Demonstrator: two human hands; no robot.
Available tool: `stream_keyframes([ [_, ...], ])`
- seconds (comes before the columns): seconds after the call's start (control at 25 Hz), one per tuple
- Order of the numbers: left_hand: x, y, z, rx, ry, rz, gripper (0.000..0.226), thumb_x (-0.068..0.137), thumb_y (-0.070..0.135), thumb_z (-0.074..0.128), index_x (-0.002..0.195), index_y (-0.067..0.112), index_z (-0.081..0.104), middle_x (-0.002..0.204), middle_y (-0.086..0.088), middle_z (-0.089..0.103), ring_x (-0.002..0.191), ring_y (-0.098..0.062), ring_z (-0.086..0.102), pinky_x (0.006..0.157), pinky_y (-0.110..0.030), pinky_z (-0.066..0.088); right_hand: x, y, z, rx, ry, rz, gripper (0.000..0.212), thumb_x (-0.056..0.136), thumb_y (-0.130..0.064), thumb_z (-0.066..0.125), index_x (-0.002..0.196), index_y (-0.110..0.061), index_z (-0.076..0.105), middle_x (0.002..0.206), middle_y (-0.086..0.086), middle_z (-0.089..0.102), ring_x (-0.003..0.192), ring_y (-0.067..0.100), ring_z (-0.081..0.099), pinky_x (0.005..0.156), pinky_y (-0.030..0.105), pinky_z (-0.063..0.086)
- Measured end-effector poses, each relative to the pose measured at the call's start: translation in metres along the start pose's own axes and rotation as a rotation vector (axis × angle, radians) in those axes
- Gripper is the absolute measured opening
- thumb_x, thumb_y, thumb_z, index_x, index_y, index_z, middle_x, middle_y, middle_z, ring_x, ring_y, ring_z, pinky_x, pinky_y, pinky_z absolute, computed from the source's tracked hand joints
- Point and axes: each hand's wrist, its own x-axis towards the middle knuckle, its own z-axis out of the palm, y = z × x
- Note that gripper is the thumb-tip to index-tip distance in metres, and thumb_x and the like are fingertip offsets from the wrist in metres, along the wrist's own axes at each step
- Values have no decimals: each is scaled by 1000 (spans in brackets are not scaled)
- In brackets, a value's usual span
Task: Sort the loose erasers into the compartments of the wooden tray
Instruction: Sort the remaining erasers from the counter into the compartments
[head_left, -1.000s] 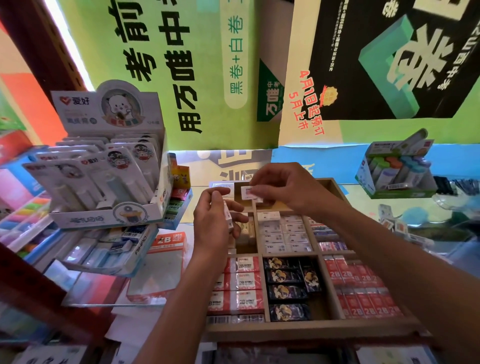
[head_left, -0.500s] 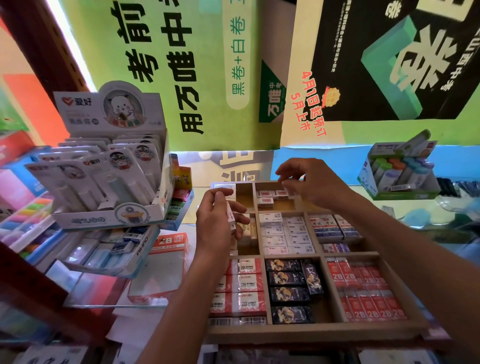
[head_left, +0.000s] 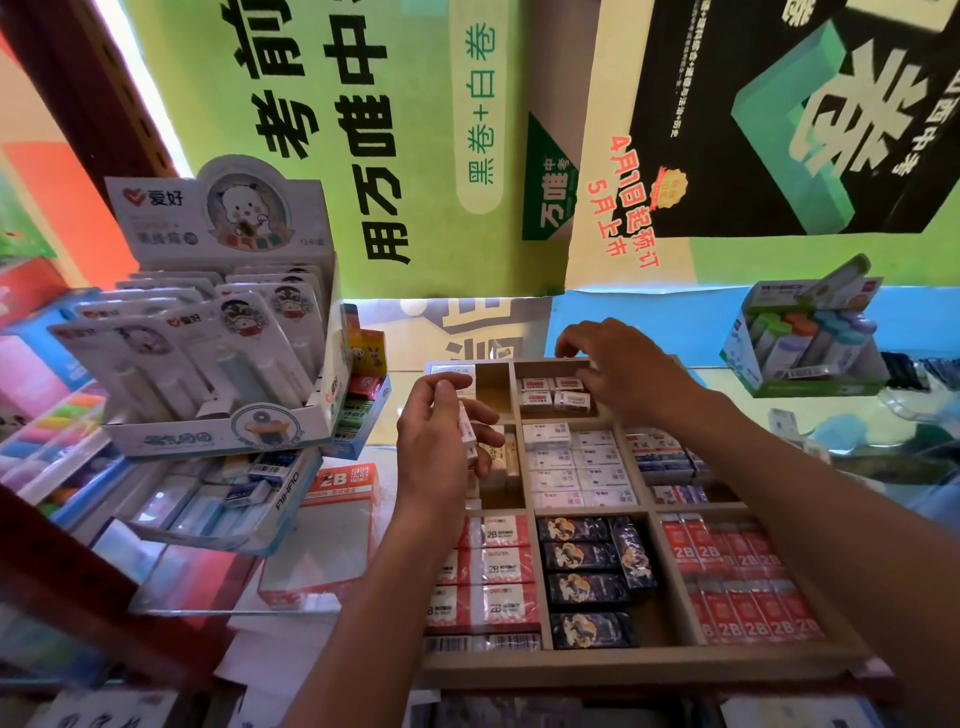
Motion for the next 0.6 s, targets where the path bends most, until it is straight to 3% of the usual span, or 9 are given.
stream_keyframes([
  [0.08,0,0,0,7,2,-3,26,108,25,32,108,18,57,76,-7,65,60,-15,60,43,-26,41,-2,2,-5,-42,16,45,13,92,-22,64,105,-24,65,101,4,62,93,19,53,77,34,45],
  [0.2,1,0,0,13,-1,-1,27,108,26,32,109,18,57,78,-8,65,61,-16,60,44,-26,42,-6,1,-9,-62,-191,49,12,88,-27,69,99,-26,71,97,-2,64,87,12,52,72,28,42],
  [0.28,1,-1,-1,7,-1,2,27,108,26,32,109,18,57,78,-8,65,62,-16,60,44,-26,42,-3,-3,-5,-82,-233,54,9,86,-23,70,95,-25,71,97,-6,66,87,12,56,72,27,44],
  [0.48,2,-3,-1,0,1,4,27,108,27,33,108,18,58,78,-8,66,63,-18,59,44,-26,42,6,3,7,-50,-197,73,14,84,-17,71,92,-30,71,101,-3,70,90,14,61,79,32,53],
  [0.6,2,-3,-1,-35,-2,-2,30,107,34,33,108,17,58,78,-8,66,61,-17,59,42,-24,41,-1,1,0,169,14,105,6,88,-21,70,92,-25,70,93,-7,70,80,5,57,71,25,43],
])
